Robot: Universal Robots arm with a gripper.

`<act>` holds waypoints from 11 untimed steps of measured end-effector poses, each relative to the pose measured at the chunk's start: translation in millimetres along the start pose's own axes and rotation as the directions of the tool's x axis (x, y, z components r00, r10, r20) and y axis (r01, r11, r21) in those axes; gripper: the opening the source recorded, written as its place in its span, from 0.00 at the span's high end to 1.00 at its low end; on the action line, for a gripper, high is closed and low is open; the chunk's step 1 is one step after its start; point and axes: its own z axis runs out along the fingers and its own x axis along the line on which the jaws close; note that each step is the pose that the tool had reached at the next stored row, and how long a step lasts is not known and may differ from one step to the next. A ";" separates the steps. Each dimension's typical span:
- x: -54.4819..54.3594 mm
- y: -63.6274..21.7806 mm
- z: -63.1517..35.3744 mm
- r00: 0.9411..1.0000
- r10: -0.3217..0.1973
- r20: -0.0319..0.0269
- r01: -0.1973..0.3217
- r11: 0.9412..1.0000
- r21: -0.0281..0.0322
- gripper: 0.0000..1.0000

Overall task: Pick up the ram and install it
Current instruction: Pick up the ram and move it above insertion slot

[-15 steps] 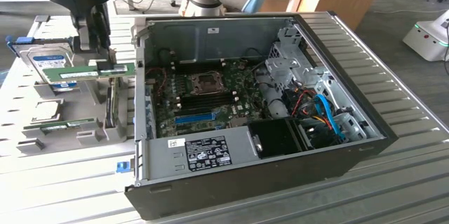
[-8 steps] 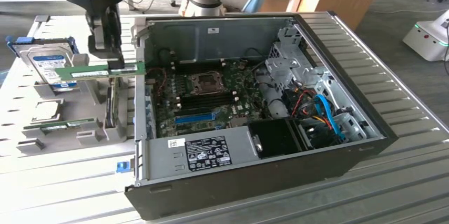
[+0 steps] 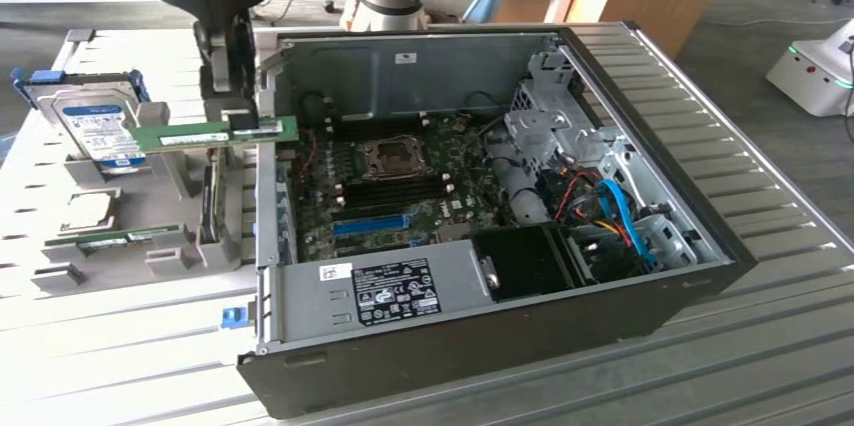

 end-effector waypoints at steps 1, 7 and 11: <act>0.0 -2.3 -0.1 1.000 0.000 0.000 0.000 1.000 0.000 0.88; 0.0 -16.8 -0.6 1.000 -0.001 0.000 0.001 1.000 -0.001 0.88; -0.1 -26.4 -1.0 1.000 -0.001 0.000 0.001 1.000 -0.002 0.88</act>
